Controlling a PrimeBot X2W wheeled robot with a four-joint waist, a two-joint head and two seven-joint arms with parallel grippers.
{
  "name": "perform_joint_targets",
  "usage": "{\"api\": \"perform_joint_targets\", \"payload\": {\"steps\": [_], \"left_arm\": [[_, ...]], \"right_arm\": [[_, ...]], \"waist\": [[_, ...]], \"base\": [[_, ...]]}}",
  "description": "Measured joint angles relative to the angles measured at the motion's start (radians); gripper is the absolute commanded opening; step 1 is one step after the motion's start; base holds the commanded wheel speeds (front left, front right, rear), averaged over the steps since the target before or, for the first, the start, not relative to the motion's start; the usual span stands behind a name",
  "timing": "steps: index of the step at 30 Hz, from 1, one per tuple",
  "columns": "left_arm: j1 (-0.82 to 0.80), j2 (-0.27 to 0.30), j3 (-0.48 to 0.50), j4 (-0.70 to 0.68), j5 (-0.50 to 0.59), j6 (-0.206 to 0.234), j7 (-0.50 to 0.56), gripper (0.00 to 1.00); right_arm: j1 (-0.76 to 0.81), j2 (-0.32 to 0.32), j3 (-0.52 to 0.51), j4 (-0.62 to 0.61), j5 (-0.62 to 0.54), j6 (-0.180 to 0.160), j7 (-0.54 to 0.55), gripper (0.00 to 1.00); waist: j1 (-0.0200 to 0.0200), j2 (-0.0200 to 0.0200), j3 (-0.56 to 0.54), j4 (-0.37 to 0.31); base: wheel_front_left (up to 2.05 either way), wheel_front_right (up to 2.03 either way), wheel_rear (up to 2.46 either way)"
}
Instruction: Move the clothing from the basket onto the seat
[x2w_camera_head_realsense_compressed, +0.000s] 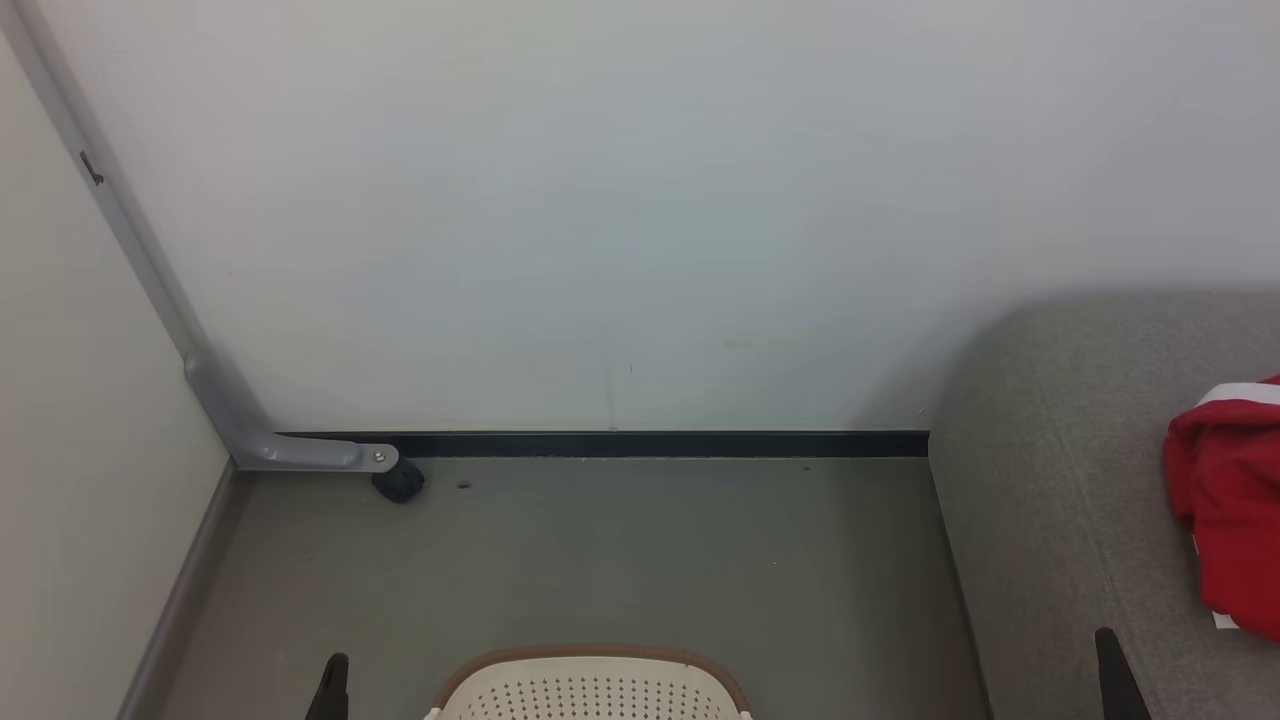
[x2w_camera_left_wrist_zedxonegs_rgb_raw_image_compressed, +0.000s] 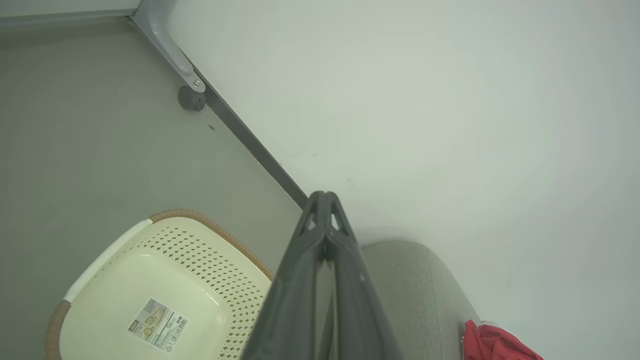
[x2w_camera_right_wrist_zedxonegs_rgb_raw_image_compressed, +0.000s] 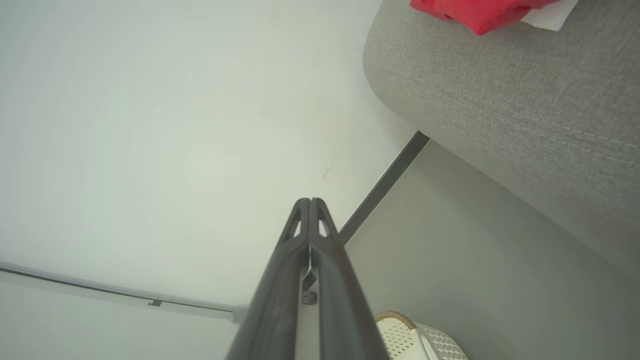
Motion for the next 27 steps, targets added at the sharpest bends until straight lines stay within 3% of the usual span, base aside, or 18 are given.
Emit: {"api": "perform_joint_targets", "payload": {"steps": [27], "left_arm": [[-0.039, -0.012, 0.087, -0.009, -0.341, -0.041, 0.097, 0.00]], "right_arm": [[-0.058, 0.015, -0.060, 0.022, 0.368, 0.009, 0.095, 0.00]], "waist": [[0.0000, 0.0000, 0.011, -0.005]], "base": [[0.00, 0.00, 0.00]]}}
